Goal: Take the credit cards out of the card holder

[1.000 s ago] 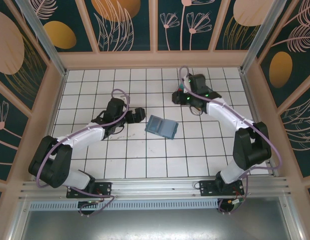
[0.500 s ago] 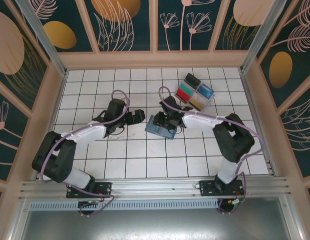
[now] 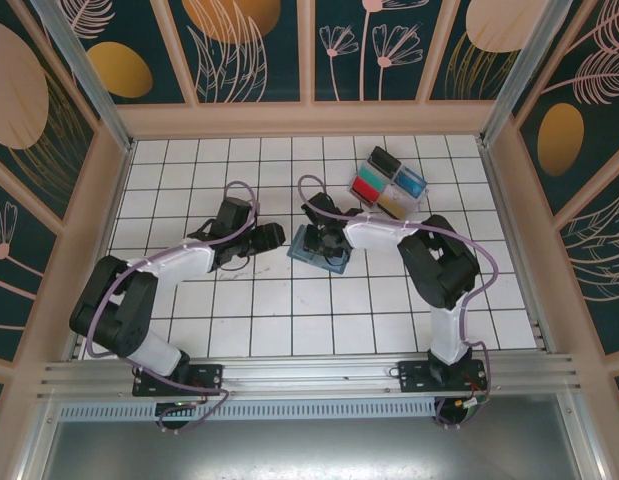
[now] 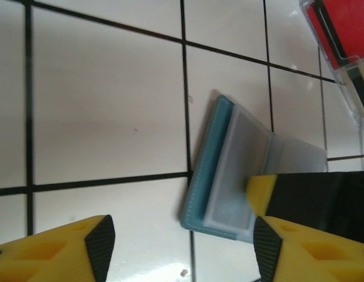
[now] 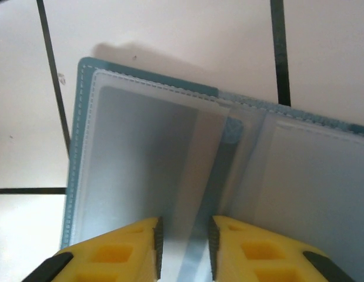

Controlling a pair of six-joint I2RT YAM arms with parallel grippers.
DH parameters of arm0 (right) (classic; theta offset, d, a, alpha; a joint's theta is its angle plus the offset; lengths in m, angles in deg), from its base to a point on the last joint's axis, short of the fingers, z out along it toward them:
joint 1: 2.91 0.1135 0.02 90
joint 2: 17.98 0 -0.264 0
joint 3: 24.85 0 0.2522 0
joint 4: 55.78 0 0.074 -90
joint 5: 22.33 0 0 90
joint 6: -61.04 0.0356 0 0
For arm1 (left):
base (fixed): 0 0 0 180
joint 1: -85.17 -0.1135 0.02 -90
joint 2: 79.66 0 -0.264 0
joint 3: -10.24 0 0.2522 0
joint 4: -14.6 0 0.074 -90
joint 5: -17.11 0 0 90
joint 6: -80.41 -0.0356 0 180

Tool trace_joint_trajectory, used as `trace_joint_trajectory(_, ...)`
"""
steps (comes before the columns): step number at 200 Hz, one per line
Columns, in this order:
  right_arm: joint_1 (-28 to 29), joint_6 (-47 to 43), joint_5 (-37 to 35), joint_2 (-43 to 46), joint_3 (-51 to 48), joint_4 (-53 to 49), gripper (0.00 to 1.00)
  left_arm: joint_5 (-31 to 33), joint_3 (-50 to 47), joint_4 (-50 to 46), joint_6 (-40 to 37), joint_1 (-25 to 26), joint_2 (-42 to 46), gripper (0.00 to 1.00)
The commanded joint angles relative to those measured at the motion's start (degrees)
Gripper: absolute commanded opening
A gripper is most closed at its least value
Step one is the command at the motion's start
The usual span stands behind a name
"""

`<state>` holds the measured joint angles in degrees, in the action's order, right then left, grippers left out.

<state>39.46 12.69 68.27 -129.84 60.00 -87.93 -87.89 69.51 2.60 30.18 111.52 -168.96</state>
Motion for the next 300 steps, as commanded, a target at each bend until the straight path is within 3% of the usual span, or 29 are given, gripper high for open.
trace_joint_trajectory(1, -0.2, -10.6, -1.7, -2.3, -3.0, -4.8, 0.26, -8.8, 1.8, 2.2, 1.3, -0.1, -2.3, 0.57)
trace_joint_trajectory(39, -0.3, -18.2, 3.9, 1.1, -7.1, -2.4, 0.23, -15.3, 1.1, 6.8, 4.2, 0.4, -5.5, 0.42)
trace_joint_trajectory(76, -0.4, -19.2, 5.0, 2.4, -9.7, -0.1, 0.09, -16.3, 3.1, 6.4, 4.7, 2.1, -8.5, 0.34)
trace_joint_trajectory(128, -1.2, -17.7, 7.3, 5.2, -12.0, 4.3, 0.08, -11.0, 7.3, 3.0, 5.0, 3.2, -15.5, 0.30)
trace_joint_trajectory(158, -1.5, -17.4, 8.0, 5.5, -11.9, 4.8, 0.09, -9.4, 7.4, 2.1, 5.5, 3.2, -17.0, 0.35)
trace_joint_trajectory(178, -1.5, -17.2, 8.7, 5.3, -11.8, 5.2, 0.09, -11.2, 7.1, 3.1, 5.7, 3.3, -17.4, 0.34)
trace_joint_trajectory(194, -1.5, -17.1, 8.8, 5.1, -11.7, 5.3, 0.09, -14.5, 6.2, 6.4, 6.9, 3.2, -17.5, 0.27)
trace_joint_trajectory(212, -1.6, -17.0, 8.6, 5.2, -11.9, 5.3, 0.09, -13.7, 6.5, 5.7, 6.3, 3.3, -16.8, 0.20)
trace_joint_trajectory(276, -1.7, -17.0, 8.5, 5.0, -12.4, 5.3, 0.09, -9.5, 7.9, 1.7, 2.5, 3.3, -14.9, 0.30)
trace_joint_trajectory(300, -1.7, -16.9, 8.7, 5.0, -12.4, 5.5, 0.09, -10.6, 7.7, 3.1, 2.4, 3.3, -14.2, 0.23)
